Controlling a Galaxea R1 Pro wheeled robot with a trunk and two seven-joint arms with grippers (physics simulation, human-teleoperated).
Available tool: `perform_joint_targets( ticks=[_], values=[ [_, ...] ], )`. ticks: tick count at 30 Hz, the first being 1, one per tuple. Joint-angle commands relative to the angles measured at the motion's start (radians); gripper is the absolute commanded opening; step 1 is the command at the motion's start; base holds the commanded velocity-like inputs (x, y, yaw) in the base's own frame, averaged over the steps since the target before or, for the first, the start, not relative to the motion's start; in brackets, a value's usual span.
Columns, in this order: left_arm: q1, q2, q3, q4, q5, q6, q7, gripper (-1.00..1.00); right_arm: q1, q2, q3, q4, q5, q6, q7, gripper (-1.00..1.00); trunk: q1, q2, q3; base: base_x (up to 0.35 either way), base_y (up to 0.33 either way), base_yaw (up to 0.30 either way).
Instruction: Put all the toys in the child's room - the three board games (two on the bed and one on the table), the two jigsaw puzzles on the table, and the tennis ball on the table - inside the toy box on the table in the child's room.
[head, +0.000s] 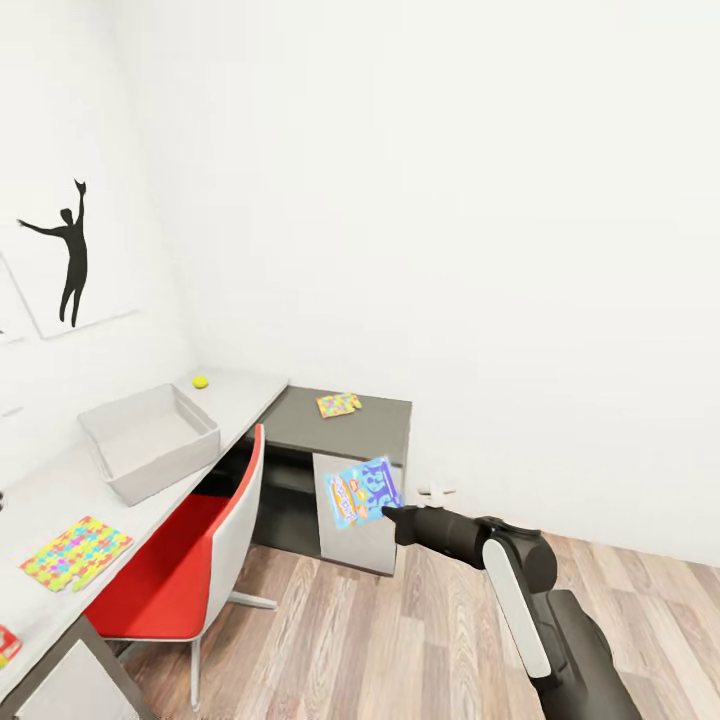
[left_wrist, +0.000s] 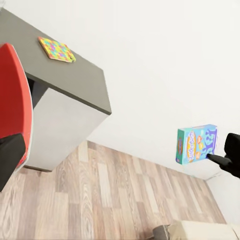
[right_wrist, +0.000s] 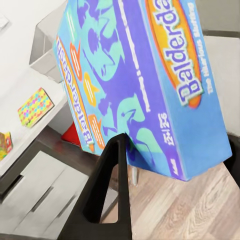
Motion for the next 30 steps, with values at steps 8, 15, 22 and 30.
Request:
perform_joint_targets(
  ticks=[8, 15, 22, 30],
  values=[
    [-0.002, -0.004, -0.005, -0.001, -0.004, 0.01, -0.005, 1.0, -0.001, -0.001, -0.002, 0.0, 0.001, 0.004, 0.006, -1.0, 0.001, -0.002, -0.007, 0.0, 0.0, 0.269],
    [-0.002, -0.011, -0.063, 0.001, -0.011, 0.005, -0.005, 1.0, 0.002, -0.007, -0.012, 0.0, 0.001, 0.002, 0.008, -1.0, 0.001, -0.002, -0.01, 0.0, 0.0, 0.268],
    [-0.003, -0.013, -0.116, 0.009, -0.013, 0.001, 0.014, 1.0, 0.01, -0.012, -0.015, 0.0, 0.002, -0.076, 0.008, -1.0, 0.001, -0.002, -0.014, 0.0, 0.0, 0.217],
    [-0.01, -0.034, -0.121, 0.014, -0.004, 0.0, 0.203, 1.0, 0.012, -0.014, -0.015, 0.003, 0.006, -0.134, 0.008, -1.0, 0.001, -0.002, -0.014, 0.0, 0.0, 0.017]
  ],
)
